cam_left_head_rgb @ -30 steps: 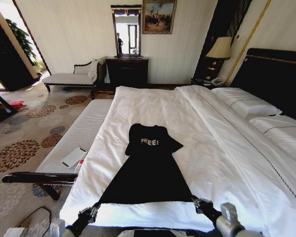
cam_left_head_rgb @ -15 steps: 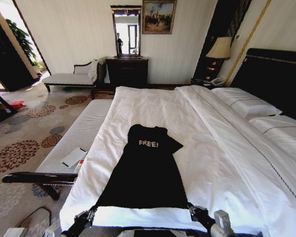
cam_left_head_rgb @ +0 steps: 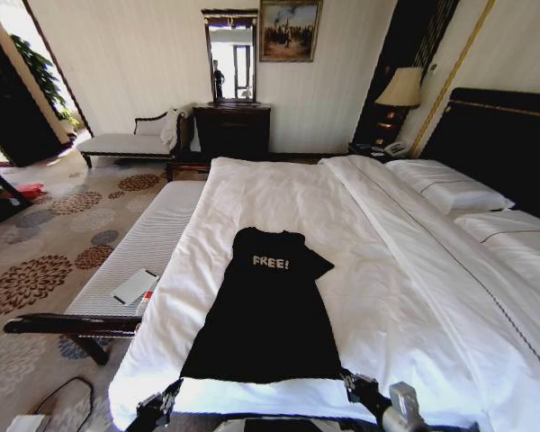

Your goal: Fold the clothes on the bed.

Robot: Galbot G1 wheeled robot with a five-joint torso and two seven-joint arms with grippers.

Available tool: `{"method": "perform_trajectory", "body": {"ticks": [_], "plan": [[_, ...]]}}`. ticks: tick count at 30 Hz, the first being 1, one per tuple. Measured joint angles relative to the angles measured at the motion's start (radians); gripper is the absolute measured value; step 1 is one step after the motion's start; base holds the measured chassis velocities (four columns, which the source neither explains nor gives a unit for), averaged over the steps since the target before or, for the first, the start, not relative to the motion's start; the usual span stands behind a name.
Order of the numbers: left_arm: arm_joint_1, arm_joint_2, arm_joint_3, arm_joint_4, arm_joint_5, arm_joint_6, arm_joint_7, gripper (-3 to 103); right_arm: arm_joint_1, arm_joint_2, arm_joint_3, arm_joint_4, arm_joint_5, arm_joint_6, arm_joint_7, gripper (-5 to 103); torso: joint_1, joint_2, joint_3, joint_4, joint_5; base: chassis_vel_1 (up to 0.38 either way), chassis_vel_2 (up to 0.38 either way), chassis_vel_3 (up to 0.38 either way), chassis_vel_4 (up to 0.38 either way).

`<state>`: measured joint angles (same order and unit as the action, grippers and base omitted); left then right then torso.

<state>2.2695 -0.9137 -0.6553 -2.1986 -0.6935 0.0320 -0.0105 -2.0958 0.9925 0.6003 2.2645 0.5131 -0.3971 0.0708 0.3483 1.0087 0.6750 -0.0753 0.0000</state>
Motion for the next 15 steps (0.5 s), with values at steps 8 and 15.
{"method": "perform_trajectory", "body": {"ticks": [8,15], "plan": [[-0.012,-0.035,0.005,-0.016,0.046,-0.021,-0.016,54,0.046,-0.042,0.101,0.051,0.121,-0.013,0.029,47,0.000,0.000,0.000,0.0001,0.0000,0.000,0.000,0.000,0.000],[-0.088,-0.071,-0.004,-0.029,0.042,-0.016,-0.037,77,0.220,-0.099,0.148,0.035,0.370,-0.016,0.074,69,0.000,0.000,0.000,0.0001,0.0001,0.000,0.000,0.000,0.000]]}}
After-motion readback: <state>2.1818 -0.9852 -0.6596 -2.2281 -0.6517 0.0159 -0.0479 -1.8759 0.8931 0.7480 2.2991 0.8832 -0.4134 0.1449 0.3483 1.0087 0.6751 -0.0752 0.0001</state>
